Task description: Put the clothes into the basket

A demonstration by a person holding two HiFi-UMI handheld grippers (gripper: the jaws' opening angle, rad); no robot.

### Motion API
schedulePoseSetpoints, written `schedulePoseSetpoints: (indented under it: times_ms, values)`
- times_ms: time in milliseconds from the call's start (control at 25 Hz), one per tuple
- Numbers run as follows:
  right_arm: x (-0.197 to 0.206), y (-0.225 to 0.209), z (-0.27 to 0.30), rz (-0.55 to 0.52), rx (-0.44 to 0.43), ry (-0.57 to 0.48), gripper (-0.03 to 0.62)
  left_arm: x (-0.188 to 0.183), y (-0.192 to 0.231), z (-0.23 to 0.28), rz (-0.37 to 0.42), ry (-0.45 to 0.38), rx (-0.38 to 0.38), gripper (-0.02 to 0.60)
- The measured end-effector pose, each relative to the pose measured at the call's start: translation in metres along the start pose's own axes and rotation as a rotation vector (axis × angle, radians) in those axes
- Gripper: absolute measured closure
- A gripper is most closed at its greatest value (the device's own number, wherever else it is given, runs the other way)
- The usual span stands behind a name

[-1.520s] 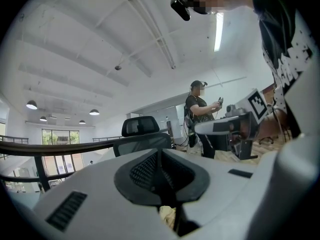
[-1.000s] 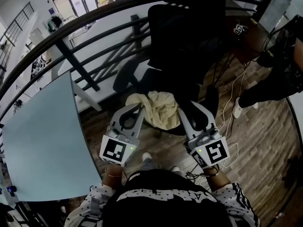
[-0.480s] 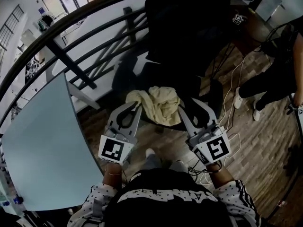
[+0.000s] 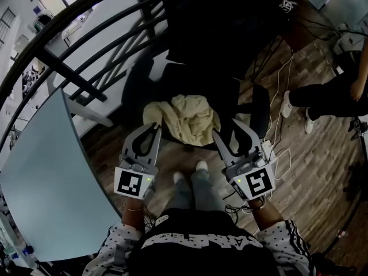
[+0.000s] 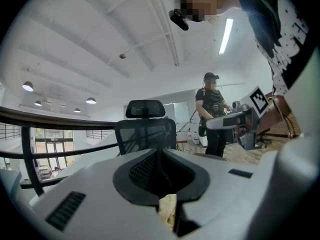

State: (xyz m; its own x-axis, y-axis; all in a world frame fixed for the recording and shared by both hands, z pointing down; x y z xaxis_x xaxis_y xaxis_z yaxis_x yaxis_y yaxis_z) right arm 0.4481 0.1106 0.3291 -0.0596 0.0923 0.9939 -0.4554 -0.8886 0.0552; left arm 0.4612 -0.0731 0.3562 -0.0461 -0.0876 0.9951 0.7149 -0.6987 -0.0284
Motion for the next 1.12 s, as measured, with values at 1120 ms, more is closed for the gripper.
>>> schedulePoseSetpoints:
  times_ms: [1120]
  values:
    - [0.171, -0.045, 0.015, 0.079, -0.002, 0.176, 0.398, 0.145, 0.007, 0.055, -0.058, 0.133, -0.056, 0.474]
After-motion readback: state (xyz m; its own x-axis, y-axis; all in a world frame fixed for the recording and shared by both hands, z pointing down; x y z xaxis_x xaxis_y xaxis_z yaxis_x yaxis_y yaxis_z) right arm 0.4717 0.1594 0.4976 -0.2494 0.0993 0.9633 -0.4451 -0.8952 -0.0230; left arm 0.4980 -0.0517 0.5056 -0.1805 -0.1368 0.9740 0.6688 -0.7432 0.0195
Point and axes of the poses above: the fingertips, and each gripper's own axes: z forward along the fingers, y to its left, x out of its underside, the point moved 3 cm from there along -z, backward along the fingers, and after that the axes turned 8 degrees about x, right-handed, at the moved point
